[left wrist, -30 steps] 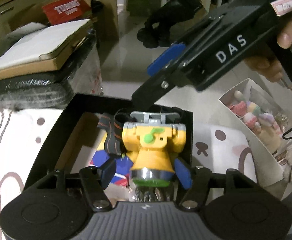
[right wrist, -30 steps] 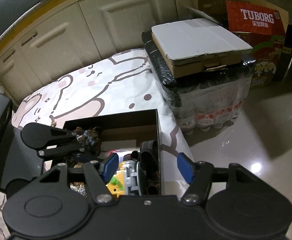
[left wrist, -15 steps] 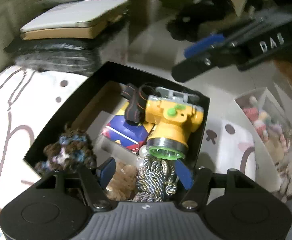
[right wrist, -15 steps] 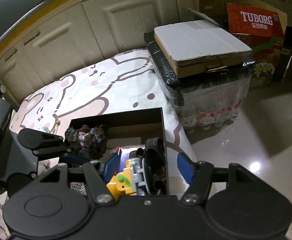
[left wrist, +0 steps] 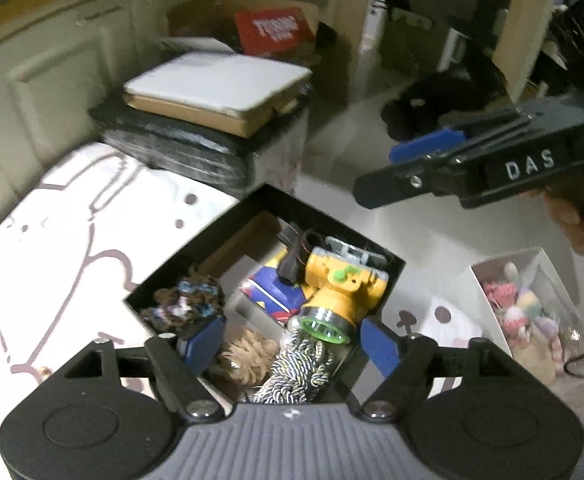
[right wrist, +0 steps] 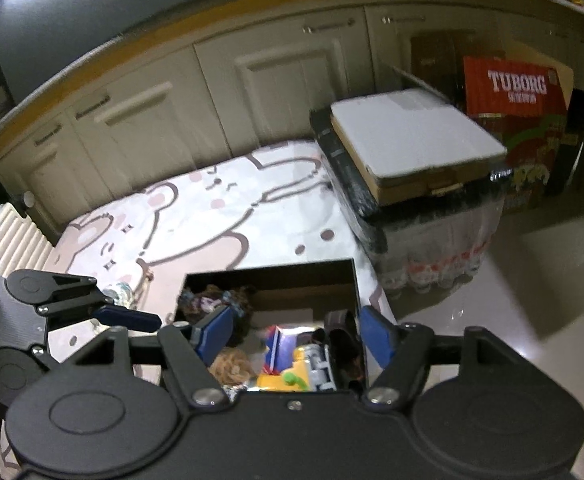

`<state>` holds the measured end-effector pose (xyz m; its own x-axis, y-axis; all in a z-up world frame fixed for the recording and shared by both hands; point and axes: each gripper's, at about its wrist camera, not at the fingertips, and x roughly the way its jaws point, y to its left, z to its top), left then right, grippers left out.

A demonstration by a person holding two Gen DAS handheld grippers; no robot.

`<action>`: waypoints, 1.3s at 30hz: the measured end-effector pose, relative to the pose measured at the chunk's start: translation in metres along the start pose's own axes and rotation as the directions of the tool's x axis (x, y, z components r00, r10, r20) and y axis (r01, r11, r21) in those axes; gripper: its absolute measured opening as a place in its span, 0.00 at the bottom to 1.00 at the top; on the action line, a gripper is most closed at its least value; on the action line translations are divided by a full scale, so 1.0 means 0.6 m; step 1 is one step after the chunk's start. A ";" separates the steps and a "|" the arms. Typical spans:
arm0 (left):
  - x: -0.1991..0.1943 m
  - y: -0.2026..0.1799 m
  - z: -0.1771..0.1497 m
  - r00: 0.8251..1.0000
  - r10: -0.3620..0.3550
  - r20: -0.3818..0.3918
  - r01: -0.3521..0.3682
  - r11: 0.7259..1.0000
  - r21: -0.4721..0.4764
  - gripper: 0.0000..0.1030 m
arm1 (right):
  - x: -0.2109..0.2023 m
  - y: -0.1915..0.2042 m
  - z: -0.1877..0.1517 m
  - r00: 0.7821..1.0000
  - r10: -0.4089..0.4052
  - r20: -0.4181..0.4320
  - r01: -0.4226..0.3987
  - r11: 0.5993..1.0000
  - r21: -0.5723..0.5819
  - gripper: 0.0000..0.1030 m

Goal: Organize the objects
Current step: 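Withdraw both grippers up from the black box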

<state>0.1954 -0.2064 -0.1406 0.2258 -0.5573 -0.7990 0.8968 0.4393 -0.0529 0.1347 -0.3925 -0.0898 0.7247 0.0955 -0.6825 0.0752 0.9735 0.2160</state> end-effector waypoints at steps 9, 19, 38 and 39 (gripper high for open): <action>-0.085 -0.011 0.001 0.991 0.105 0.085 -0.097 0.991 -0.097 0.89 | -0.054 0.022 -0.002 0.997 -0.040 0.068 0.039 0.999 0.003 0.77; -0.149 0.000 -0.014 0.967 0.206 0.153 -0.169 0.960 -0.223 0.96 | -0.093 0.031 -0.017 0.992 -0.067 0.103 0.065 0.998 0.022 0.79; -0.173 0.026 -0.062 0.945 0.293 0.146 -0.233 0.916 -0.326 1.00 | -0.104 0.061 -0.061 0.987 -0.137 0.087 0.136 0.991 0.013 0.94; -0.173 0.028 -0.064 0.945 0.295 0.142 -0.236 0.914 -0.331 1.00 | -0.103 0.062 -0.063 0.987 -0.141 0.084 0.140 0.990 0.012 0.95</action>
<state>0.1723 -0.1141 -0.0816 0.5324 -0.4969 -0.6853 0.6405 0.7658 -0.0577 0.0668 -0.3542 -0.0663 0.7617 -0.0601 -0.6451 0.1843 0.9747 0.1268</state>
